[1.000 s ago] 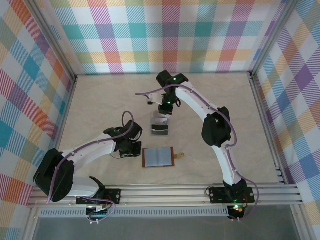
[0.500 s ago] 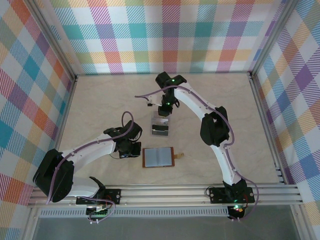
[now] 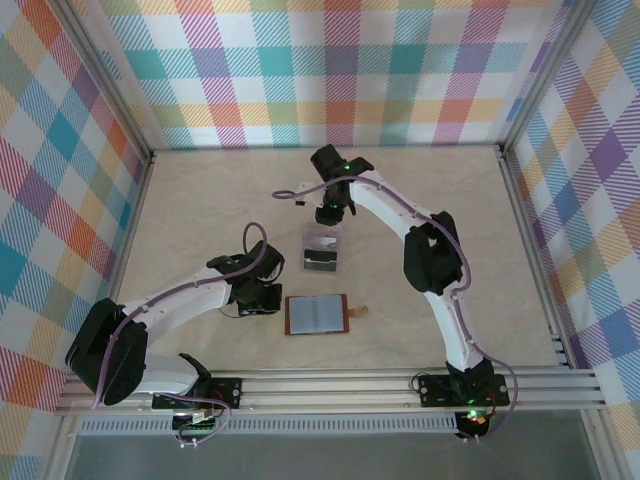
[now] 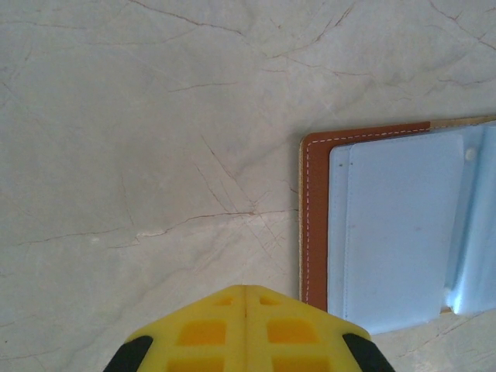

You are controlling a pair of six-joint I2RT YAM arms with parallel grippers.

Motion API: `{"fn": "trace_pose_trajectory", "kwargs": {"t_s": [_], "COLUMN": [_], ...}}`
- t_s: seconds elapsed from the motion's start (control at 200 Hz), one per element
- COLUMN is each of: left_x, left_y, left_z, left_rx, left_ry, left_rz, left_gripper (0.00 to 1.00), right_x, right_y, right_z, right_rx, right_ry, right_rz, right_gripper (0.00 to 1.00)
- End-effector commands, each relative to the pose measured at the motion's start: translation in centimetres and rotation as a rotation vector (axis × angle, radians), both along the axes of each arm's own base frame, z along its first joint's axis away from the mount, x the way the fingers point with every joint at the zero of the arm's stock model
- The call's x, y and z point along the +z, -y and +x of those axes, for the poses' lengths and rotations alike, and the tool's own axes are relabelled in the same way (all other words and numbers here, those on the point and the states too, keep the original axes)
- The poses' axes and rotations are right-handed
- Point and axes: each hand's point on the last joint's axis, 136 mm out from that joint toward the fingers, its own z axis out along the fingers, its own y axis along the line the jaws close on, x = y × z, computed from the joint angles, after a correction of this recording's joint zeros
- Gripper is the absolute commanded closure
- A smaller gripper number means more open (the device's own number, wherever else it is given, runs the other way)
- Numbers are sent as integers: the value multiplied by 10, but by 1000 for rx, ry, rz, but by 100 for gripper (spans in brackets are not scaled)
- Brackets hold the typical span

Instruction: Take the credit cards out of the card holder

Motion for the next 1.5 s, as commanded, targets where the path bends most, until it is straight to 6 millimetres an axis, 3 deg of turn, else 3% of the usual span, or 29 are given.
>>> {"fn": "trace_pose_trajectory", "kwargs": {"t_s": [0.0, 0.18, 0.39, 0.605, 0.685, 0.855, 0.98, 1.01, 1.07, 1.245, 1.36, 1.495], "left_x": [4, 4, 4, 7, 9, 16, 20, 21, 21, 26, 37, 52], "left_y": [-7, -8, -5, -8, -12, -27, -35, -36, -38, -57, -83, -123], "left_z": [0, -1, 1, 10, 17, 41, 61, 65, 75, 108, 127, 141], "left_rx": [25, 26, 28, 39, 43, 80, 95, 99, 98, 116, 138, 236], "left_ry": [6, 7, 11, 42, 69, 157, 231, 244, 259, 325, 436, 549], "left_rz": [8, 9, -1, 19, 43, 100, 154, 160, 184, 316, 428, 526], "left_gripper": [100, 100, 100, 97, 94, 70, 37, 17, 1, 0, 6, 5], "right_x": [12, 5, 15, 45, 58, 72, 65, 63, 57, 37, 30, 18], "right_y": [2, -1, -2, 0, 6, 37, 65, 71, 86, 131, 161, 209], "right_z": [5, -3, -13, -10, -5, -5, -18, -23, -30, -46, -50, -52], "right_rx": [-26, -6, 23, -23, -73, -205, -300, -321, -374, -542, -671, -859], "right_ry": [30, -16, -33, 51, 105, 180, 179, 176, 178, 195, 231, 297], "right_rz": [24, 35, 63, 135, 173, 208, 204, 207, 210, 239, 343, 480], "right_gripper": [67, 67, 66, 65, 60, 39, 10, 1, 0, 0, 0, 0]}}
